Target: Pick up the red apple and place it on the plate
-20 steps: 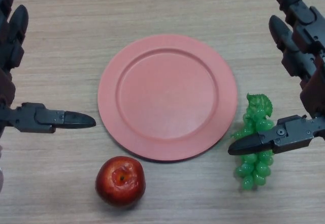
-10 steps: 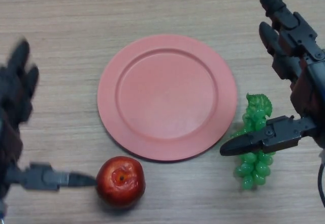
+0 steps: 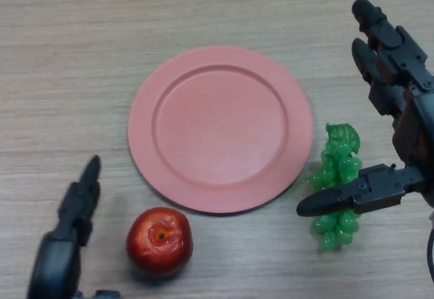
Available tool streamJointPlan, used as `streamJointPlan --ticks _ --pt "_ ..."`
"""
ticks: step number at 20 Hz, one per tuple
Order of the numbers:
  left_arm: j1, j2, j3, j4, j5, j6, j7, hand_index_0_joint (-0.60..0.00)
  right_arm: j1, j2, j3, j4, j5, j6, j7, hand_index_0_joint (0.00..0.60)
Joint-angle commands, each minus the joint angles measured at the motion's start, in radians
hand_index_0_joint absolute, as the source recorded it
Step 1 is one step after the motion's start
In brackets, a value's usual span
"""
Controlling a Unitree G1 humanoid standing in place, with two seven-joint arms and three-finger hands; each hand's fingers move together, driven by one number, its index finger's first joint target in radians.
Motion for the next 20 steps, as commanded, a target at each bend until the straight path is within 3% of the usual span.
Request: streamJointPlan --ticks 1,6,9,10,11,13,16,17,20 --pt "-0.030 0.018 -0.023 -0.007 -0.007 -0.197 0.051 0.000 -0.010 -0.012 -0.025 -0.083 0.038 -0.173 -0.001 0.000" --pt "-0.081 0.021 -0.096 0.048 0.082 -0.197 0.144 0.000 0.009 -0.020 -0.041 -0.106 0.026 -0.217 0.045 0.000" --pt "-0.071 0.025 -0.104 0.004 0.070 -0.105 0.130 -0.350 0.011 -0.020 -0.041 -0.111 0.023 -0.223 0.048 0.000" --pt "-0.067 0.027 -0.106 -0.024 0.067 -0.035 0.139 -0.500 0.014 -0.020 -0.047 -0.118 0.027 -0.225 0.052 0.000" --pt "-0.063 0.028 -0.103 -0.047 0.062 0.012 0.161 -0.596 0.015 -0.022 -0.065 -0.134 0.046 -0.216 0.057 0.000" --pt "-0.059 0.029 -0.101 -0.047 0.046 0.006 0.158 -0.600 0.011 -0.025 -0.078 -0.144 0.064 -0.201 0.055 0.000" --pt "-0.035 0.035 -0.117 -0.131 -0.032 0.108 0.087 -0.600 0.009 -0.024 -0.068 -0.124 0.063 -0.206 0.044 0.000" --pt "-0.024 0.038 -0.122 -0.179 -0.040 0.140 0.085 -0.600 0.003 -0.025 -0.065 -0.124 0.059 -0.198 0.045 0.000" --pt "-0.030 0.032 -0.139 -0.248 -0.022 0.062 0.140 -0.600 -0.013 -0.032 -0.112 -0.136 0.101 -0.155 0.041 0.000"
